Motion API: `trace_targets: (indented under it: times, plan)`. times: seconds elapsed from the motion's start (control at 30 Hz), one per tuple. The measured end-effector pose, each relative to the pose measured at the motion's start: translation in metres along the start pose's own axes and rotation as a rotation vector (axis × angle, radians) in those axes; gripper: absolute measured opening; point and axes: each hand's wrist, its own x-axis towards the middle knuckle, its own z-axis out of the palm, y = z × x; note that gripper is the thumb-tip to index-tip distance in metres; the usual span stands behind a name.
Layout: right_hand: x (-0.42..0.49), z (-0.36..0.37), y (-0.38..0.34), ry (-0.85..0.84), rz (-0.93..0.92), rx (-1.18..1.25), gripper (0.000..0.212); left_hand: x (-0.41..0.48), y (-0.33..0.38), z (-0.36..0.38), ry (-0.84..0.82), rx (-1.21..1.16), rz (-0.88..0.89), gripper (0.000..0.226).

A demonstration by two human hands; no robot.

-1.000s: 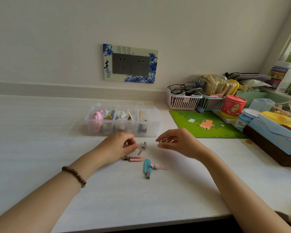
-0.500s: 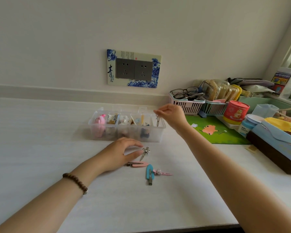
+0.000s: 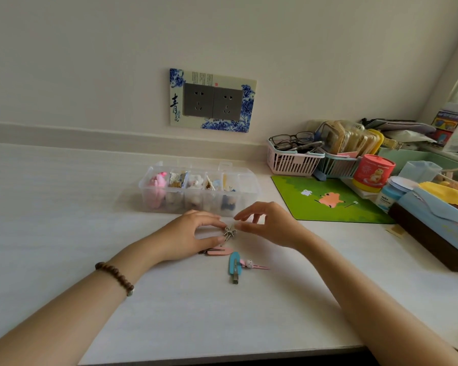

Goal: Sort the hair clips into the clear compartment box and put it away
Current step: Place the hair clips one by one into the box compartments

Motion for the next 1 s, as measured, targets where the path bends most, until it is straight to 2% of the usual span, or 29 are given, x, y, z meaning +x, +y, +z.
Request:
trace_targets:
  times: [0.1, 0.3, 0.47, 0.57, 0.73, 0.83, 0.9, 1.0]
  plan:
    - [0.002, 0.014, 0.000, 0.037, 0.059, 0.004, 0.031, -0.001, 0.001, 0.000, -0.002, -0.005, 0.000, 0.034]
    - [-0.001, 0.025, 0.001, 0.093, 0.099, 0.100, 0.023, -0.001, 0.002, 0.002, 0.007, 0.007, 0.001, 0.037]
    - [-0.004, 0.019, 0.002, 0.141, 0.091, 0.445, 0.015, -0.002, 0.001, 0.000, -0.012, 0.010, -0.025, 0.045]
    - [-0.003, 0.004, -0.003, 0.217, 0.036, 0.541, 0.015, -0.004, 0.004, -0.002, -0.019, -0.018, -0.028, 0.045]
    - [0.019, -0.043, -0.008, 0.454, -0.008, 0.441, 0.015, -0.008, 0.010, -0.011, -0.055, -0.018, -0.051, 0.055]
    - [0.039, -0.053, -0.006, 0.554, -0.011, 0.335, 0.018, -0.011, 0.013, -0.017, -0.071, 0.004, -0.045, 0.050]
    - [0.050, -0.052, -0.003, 0.534, 0.001, 0.262, 0.014, -0.013, 0.015, -0.020, -0.073, 0.007, -0.044, 0.044]
    - [0.059, -0.042, 0.005, 0.390, 0.040, 0.091, 0.010, -0.014, 0.017, -0.025, -0.071, 0.024, -0.042, 0.038]
